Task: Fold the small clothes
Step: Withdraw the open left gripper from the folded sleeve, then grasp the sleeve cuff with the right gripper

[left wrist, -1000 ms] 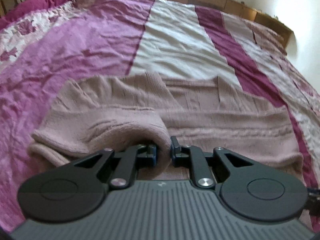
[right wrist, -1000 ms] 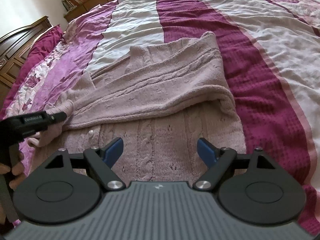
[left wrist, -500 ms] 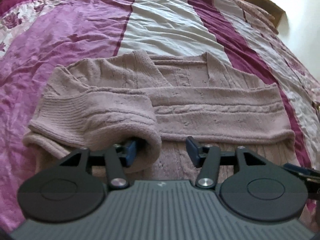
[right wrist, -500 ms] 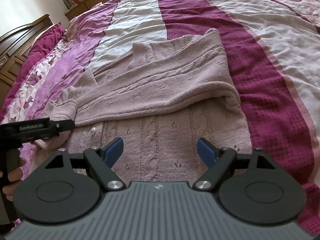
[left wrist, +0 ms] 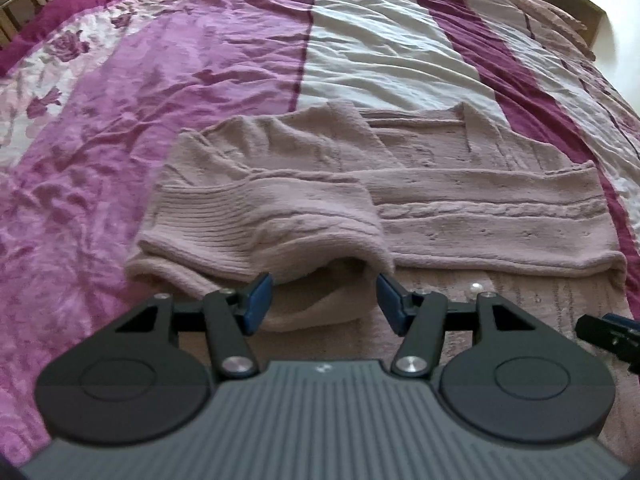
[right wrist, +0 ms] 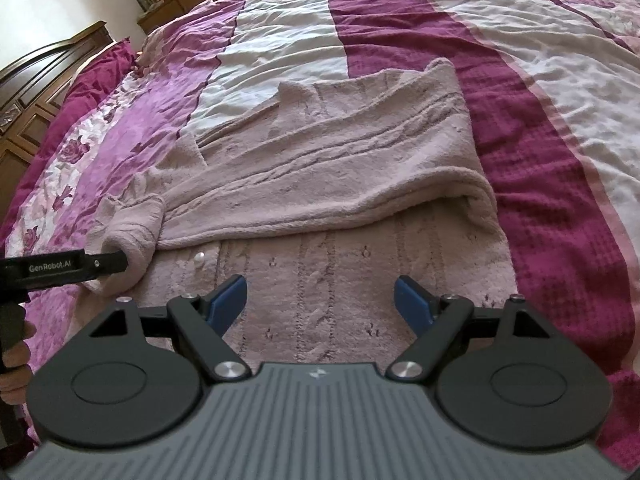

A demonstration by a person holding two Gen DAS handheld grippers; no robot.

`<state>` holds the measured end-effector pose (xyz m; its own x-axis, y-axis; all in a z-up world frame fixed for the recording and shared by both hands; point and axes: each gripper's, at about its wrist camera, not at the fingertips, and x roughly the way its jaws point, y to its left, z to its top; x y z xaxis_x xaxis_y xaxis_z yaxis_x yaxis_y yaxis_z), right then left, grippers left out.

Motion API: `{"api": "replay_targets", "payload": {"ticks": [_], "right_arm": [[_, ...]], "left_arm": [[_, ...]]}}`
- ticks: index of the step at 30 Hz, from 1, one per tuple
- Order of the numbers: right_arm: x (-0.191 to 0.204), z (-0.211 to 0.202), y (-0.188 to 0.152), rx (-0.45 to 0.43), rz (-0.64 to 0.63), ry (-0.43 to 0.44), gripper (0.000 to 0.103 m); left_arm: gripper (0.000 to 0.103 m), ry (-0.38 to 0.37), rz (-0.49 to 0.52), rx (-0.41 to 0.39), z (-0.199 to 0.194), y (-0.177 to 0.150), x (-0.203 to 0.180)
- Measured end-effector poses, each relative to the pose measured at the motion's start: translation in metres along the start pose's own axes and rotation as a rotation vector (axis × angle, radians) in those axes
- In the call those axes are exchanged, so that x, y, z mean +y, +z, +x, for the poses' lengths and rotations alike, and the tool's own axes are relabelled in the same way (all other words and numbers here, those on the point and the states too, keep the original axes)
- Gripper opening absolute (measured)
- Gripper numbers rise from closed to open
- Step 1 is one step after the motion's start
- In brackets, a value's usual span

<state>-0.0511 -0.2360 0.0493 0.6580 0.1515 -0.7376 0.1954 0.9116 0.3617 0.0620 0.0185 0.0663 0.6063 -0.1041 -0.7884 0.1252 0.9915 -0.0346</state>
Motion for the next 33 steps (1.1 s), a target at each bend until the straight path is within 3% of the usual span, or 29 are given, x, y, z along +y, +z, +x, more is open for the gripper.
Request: {"api": "replay_targets", "payload": {"ticks": [7, 18, 33], "right_arm": [[0.015, -0.003, 0.011, 0.010, -0.031, 0.011, 0.086], [0.055, 0.005, 0.030, 0.059, -0.069, 0.096, 0.086], [0.120, 0.062, 0.046, 0.164, -0.117, 0.191, 0.086]], "left_arm": [[0.059, 0.047, -0.044, -0.021, -0.008, -0.004, 0.023], [0.059, 0.106, -0.144, -0.020, -0.011, -0.013, 0.072], [0.059, 0.164, -0.194, 0.009, 0.001, -0.031, 0.107]]}}
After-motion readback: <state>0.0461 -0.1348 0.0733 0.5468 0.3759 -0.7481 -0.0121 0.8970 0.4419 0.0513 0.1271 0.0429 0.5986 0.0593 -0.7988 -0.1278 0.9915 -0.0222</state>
